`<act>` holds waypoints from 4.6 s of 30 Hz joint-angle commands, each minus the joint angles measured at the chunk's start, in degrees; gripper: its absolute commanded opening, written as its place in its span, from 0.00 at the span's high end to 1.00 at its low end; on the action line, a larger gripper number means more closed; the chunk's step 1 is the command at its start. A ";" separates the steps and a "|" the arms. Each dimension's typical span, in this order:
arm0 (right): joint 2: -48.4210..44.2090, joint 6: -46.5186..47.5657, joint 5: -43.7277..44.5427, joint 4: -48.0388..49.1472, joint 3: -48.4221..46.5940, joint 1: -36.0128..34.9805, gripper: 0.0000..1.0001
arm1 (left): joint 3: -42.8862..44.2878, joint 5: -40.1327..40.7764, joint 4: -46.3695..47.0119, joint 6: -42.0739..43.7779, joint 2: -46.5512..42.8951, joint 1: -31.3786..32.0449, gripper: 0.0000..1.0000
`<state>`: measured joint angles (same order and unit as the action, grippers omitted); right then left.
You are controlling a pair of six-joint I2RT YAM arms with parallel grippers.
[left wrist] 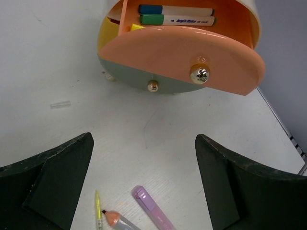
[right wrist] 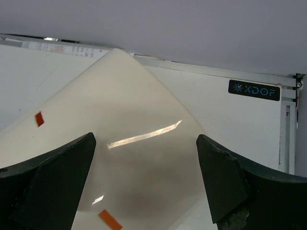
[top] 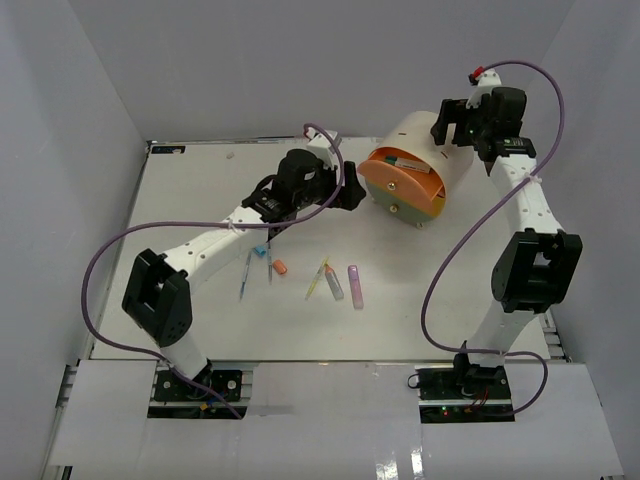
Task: Sort the stationery into containers
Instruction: Close the drawer in the storage box, then open the drawer in the storage box.
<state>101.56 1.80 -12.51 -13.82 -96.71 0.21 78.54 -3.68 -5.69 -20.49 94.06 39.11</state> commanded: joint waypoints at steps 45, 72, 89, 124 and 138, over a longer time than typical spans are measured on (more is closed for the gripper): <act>9.71 -1.36 -15.26 8.20 -5.42 4.45 0.08 | 35.09 0.78 5.08 2.21 31.18 3.60 0.22; 4.35 -4.09 -9.29 7.76 0.38 4.45 0.07 | 20.36 4.74 10.96 6.42 21.88 3.34 0.10; 3.73 -4.79 -7.09 8.11 0.29 4.45 0.08 | 21.29 -3.88 15.10 6.52 28.27 3.87 0.16; 2.24 -3.65 -5.24 8.29 2.66 4.80 0.08 | 33.96 -6.07 14.39 10.91 39.36 5.18 0.55; 1.89 -3.74 -3.92 8.29 2.84 5.24 0.07 | 26.93 -5.19 16.15 11.70 35.49 5.18 0.88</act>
<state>105.36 -2.81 -17.28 -3.46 -94.78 5.15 107.63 -9.45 9.96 -9.87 133.45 44.12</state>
